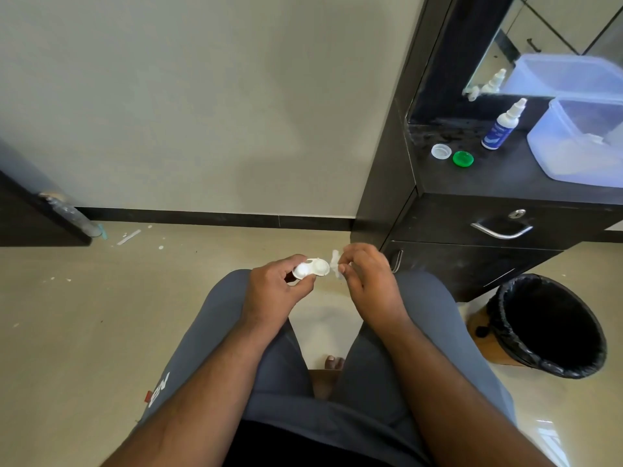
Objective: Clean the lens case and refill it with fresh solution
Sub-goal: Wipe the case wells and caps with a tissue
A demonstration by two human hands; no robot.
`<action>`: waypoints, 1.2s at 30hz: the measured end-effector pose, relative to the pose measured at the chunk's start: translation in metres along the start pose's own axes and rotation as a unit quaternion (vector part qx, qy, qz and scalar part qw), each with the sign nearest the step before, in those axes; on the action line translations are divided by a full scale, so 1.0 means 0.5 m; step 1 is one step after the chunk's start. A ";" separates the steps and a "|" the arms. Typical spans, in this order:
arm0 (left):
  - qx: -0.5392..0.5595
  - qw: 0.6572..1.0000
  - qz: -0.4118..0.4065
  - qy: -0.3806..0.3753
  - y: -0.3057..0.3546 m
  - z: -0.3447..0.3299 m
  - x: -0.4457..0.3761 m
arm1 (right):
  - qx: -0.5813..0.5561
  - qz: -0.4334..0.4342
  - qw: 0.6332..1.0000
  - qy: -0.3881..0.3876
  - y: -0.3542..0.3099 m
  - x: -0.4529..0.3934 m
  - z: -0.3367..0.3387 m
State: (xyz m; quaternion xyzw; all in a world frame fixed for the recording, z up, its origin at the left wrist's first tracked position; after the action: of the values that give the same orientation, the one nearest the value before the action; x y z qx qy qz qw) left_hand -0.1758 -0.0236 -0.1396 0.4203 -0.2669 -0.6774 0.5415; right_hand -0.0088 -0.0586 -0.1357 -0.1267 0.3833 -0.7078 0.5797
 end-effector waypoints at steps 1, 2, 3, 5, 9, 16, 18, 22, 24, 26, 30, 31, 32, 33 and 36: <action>-0.004 1.000 -0.007 -0.009 0.002 -0.005 0.002 | -0.005 0.002 1.000 0.004 -0.004 0.000 0.002; -0.009 1.000 -0.013 -0.018 0.005 -0.012 0.004 | -0.004 0.015 1.000 0.000 -0.014 0.002 -0.003; -0.014 0.999 -0.016 -0.027 0.007 -0.019 0.006 | 0.001 0.030 0.999 -0.011 -0.024 0.007 -0.011; -0.018 0.999 -0.024 -0.041 0.013 -0.028 0.010 | 0.009 0.050 0.999 -0.019 -0.037 0.016 -0.024; -0.022 0.995 -0.081 -0.047 0.050 -0.036 0.023 | -0.009 0.033 0.999 0.007 -0.034 0.011 -0.017; -0.041 0.996 -0.073 -0.017 0.043 -0.020 0.016 | -0.076 -0.033 0.996 0.019 -0.002 0.009 -0.006; -0.043 0.996 -0.082 -0.021 0.045 -0.020 0.014 | -0.130 -0.046 0.990 -0.003 -0.004 0.010 -0.013; -0.061 0.990 -0.121 -0.043 0.072 -0.038 0.030 | -0.157 -0.073 0.985 0.003 0.004 -0.001 -0.020; -0.068 0.989 -0.124 -0.037 0.075 -0.038 0.030 | -0.160 -0.088 0.983 0.021 0.012 -0.002 -0.015; -0.069 0.989 -0.124 -0.033 0.074 -0.032 0.024 | -0.183 -0.085 0.979 0.016 0.009 0.000 -0.013; -0.080 0.984 -0.156 -0.033 0.089 -0.032 0.029 | -0.219 -0.081 0.972 -0.013 -0.003 -0.007 -0.023; -0.082 0.983 -0.159 -0.032 0.092 -0.033 0.033 | -0.214 -0.092 0.972 -0.006 0.003 -0.011 -0.022; -0.084 0.983 -0.160 -0.029 0.094 -0.033 0.034 | -0.209 -0.105 0.972 0.009 0.011 -0.014 -0.018; -0.086 0.983 -0.162 -0.026 0.095 -0.033 0.034 | -0.211 -0.119 0.970 0.031 0.020 -0.016 -0.009; -0.087 0.983 -0.159 -0.021 0.098 -0.030 0.029 | -0.254 -0.127 0.957 0.063 0.030 -0.015 0.011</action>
State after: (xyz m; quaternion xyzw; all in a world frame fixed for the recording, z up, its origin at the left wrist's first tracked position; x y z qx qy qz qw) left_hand -0.1389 -0.0492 -0.1113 0.3941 -0.1480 -0.7841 0.4561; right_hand 0.0079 -0.0547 -0.1405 -0.2723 0.5667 -0.6619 0.4082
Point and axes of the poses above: each hand's wrist, its own x-axis away from the middle knuckle, its own z-axis out of the back of the hand, y = z × x, the point moved 10 cm from there along -x, towards the middle knuckle, and after that the axes turned 10 degrees about y, right-handed, at the moved point
